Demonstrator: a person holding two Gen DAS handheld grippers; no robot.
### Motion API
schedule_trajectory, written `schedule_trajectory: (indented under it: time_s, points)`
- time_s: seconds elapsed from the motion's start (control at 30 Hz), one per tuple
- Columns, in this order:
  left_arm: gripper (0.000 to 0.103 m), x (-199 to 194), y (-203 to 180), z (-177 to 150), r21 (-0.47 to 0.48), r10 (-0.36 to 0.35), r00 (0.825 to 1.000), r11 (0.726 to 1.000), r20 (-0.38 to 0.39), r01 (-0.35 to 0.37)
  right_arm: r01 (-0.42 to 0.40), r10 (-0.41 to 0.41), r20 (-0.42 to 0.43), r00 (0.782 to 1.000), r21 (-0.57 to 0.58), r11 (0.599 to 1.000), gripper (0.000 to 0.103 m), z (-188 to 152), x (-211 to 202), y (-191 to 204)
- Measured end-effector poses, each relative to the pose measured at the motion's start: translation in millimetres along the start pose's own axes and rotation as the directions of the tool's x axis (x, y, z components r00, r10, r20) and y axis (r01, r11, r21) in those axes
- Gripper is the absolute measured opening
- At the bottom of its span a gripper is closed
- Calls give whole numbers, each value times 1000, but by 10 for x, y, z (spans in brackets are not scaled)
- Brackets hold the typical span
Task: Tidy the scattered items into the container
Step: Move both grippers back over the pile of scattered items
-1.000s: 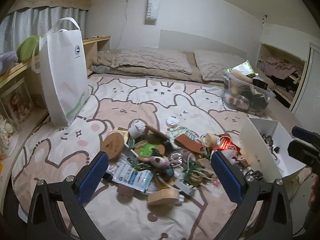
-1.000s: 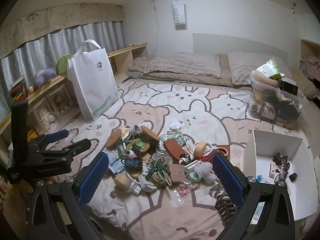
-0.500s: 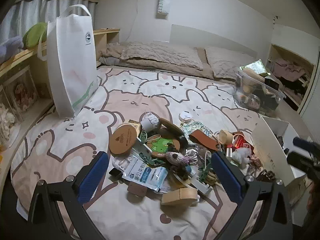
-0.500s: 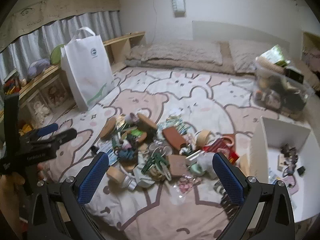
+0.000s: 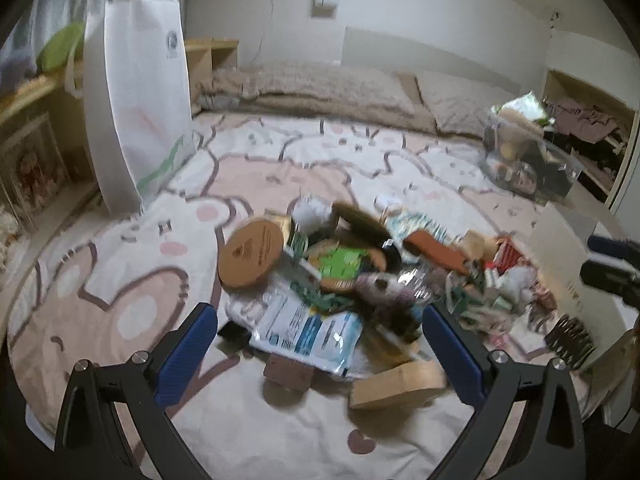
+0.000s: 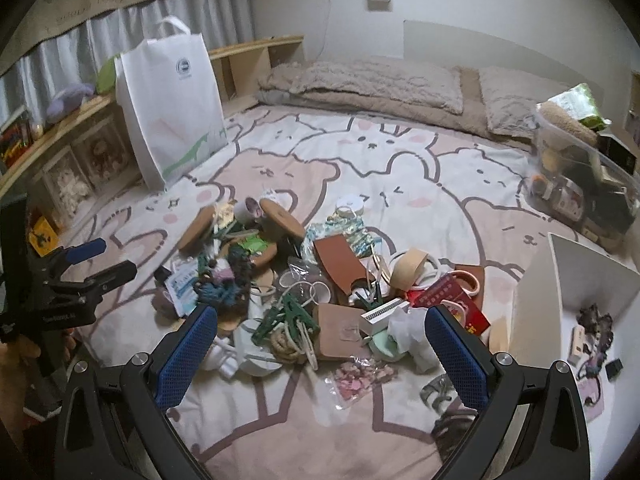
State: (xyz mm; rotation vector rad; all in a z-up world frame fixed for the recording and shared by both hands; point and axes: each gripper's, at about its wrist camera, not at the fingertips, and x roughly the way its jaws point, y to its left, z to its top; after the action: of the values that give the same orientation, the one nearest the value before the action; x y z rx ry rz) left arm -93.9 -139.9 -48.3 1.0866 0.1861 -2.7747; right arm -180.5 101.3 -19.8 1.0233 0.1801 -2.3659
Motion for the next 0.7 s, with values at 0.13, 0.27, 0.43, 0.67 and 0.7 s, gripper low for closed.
schedule_trajectory:
  time_s: [0.13,0.27,0.43,0.67,0.7]
  points:
    - [103,207,107,-93,27,30,999,999,-41,-29,-9,8,-31,999,-21,1000,103,-29,236,-58]
    - [103,289,221,-129,41,42,998,998,-44,-40,-9,7,-74,997,-33,999,103,-80,487,-138]
    - [103,384,292,-188,44,18,998,999,-59,-16,1,-6,-108,994,-40,999,103,-130,715,-229]
    - [103,473,222,-279,46,-43,996,998,-76,47,7,-17,-123,992,-82,997,103,-253,857,-304]
    - [103,483,206,-290,50,-46,996,997,-79,50,13,-23,-115,993,-90,996,103,-270,861,-311]
